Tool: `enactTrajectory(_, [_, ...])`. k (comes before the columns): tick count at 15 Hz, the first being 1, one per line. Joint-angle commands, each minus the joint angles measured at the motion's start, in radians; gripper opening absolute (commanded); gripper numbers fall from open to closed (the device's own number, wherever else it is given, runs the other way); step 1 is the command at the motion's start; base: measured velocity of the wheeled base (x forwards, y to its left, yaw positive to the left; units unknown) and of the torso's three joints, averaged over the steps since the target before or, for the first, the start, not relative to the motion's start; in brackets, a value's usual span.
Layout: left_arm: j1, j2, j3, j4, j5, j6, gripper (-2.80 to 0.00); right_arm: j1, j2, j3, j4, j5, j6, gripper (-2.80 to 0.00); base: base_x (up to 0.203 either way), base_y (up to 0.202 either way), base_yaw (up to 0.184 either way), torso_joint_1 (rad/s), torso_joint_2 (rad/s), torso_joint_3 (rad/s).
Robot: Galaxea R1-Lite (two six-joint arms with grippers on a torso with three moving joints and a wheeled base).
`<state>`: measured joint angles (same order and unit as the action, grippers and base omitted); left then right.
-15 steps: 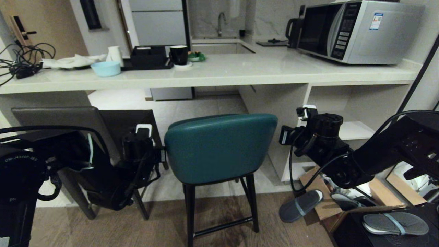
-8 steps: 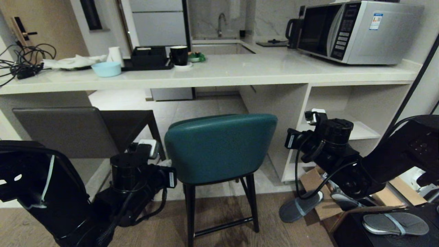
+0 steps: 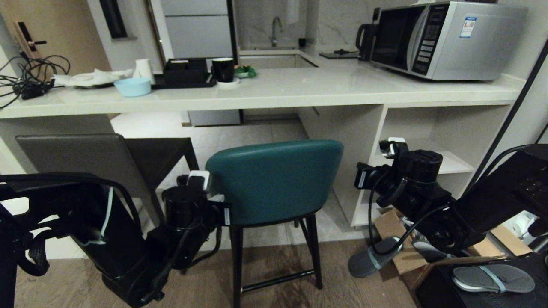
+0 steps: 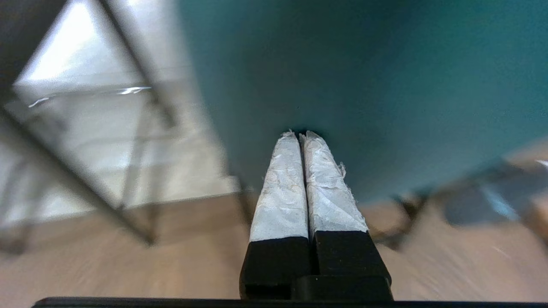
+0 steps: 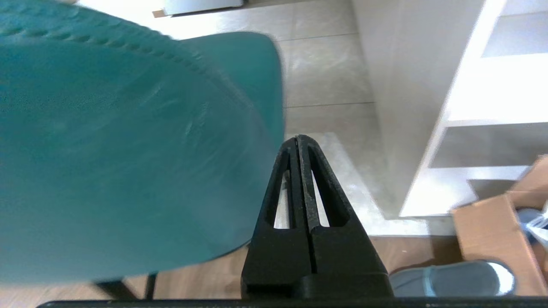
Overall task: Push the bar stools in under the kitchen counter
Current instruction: Push the blue chair back under the dining table
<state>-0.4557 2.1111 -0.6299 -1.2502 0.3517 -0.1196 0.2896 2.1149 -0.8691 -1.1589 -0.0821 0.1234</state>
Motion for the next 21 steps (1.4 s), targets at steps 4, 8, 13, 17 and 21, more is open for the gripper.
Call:
enactTrajectory(4, [0.111,0.119,-0.122,-0.004,-0.005,0.038,-2.8,0.003,0.013,-0.004,-0.007,-0.001,0.001,-2.8,0.0,0.0,0.0,0.0,0.0,0.0])
enactTrajectory(8, [0.123,0.13,-0.171,0.015,-0.012,0.067,-2.8,0.002,0.018,-0.002,-0.007,0.0,0.001,-2.8,0.0,0.0,0.0,0.0,0.0,0.0])
enactTrajectory(13, [0.113,-0.01,0.05,-0.049,-0.031,0.055,-2.8,0.006,0.031,0.007,-0.041,-0.002,0.004,-2.8,0.0,0.0,0.0,0.0,0.0,0.0])
enactTrajectory(17, [-0.021,-0.063,0.104,-0.08,-0.04,0.042,-2.8,0.006,0.031,0.015,-0.042,-0.004,0.004,-2.8,0.0,0.0,0.0,0.0,0.0,0.0])
enactTrajectory(21, [-0.024,0.064,-0.039,-0.073,-0.028,0.044,-2.8,0.005,0.028,0.019,-0.044,-0.005,0.002,-2.8,0.0,0.0,0.0,0.0,0.0,0.0])
